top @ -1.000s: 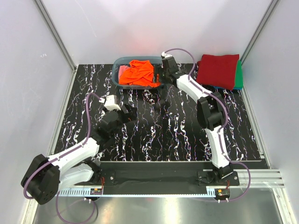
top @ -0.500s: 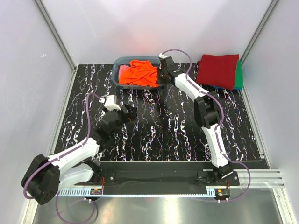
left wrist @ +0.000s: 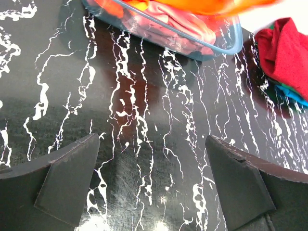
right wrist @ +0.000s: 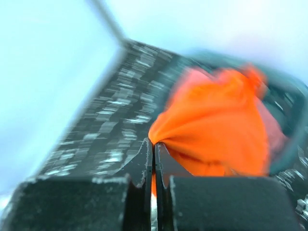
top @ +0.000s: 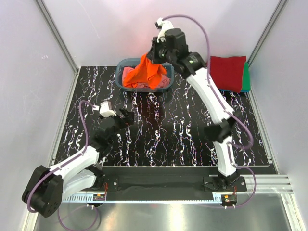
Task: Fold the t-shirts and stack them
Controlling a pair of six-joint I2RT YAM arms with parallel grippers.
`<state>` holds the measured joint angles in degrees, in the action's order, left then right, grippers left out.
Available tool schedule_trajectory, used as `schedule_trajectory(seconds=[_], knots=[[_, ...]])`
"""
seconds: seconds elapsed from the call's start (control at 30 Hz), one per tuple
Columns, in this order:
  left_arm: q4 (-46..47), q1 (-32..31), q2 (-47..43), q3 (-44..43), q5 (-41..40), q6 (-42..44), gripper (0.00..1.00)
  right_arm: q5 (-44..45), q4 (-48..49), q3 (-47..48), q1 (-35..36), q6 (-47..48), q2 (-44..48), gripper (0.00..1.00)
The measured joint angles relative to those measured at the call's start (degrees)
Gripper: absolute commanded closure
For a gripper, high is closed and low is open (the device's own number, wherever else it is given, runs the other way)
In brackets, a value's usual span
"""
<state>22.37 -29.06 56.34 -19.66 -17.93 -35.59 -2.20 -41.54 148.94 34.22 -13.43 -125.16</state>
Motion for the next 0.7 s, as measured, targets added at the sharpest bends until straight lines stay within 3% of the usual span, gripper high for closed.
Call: schedule_trajectory(seconds=[0.2, 0.4, 0.43, 0.47, 0.5, 0.57, 0.7], knots=[[1.25, 0.31, -3.26, 1.88, 0.76, -1.81, 0.01, -3.76, -1.18, -1.70, 7.45, 0.11, 16.87, 1.00], [2.86, 0.68, -15.30, 10.03, -1.64, -4.13, 0.01, -4.33, 1.66, -20.59, 8.22, -1.14, 30.49, 0.99], [2.97, 0.79, -16.04, 10.67, -1.95, -4.42, 0.01, -4.28, 3.10, -24.70, 8.22, -1.40, 31.50, 0.85], [3.02, 0.90, -16.28, 10.93, -2.10, -4.66, 0.01, -3.93, 3.69, -29.24, 8.22, -2.03, 32.37, 0.33], [3.06, 0.90, -16.26, 10.93, -2.12, -4.83, 0.01, -3.41, 4.13, -33.24, 8.22, -2.67, 32.13, 0.17], [3.19, 0.94, -15.74, 10.93, -2.10, -5.01, 0.01, -1.88, 4.22, -39.85, 8.28, -2.62, 29.86, 0.01], [3.48, 0.94, -14.43, 10.93, -1.75, -5.01, 0.01, 3.26, 2.19, -46.69, 7.48, -2.86, 23.89, 0.00]])
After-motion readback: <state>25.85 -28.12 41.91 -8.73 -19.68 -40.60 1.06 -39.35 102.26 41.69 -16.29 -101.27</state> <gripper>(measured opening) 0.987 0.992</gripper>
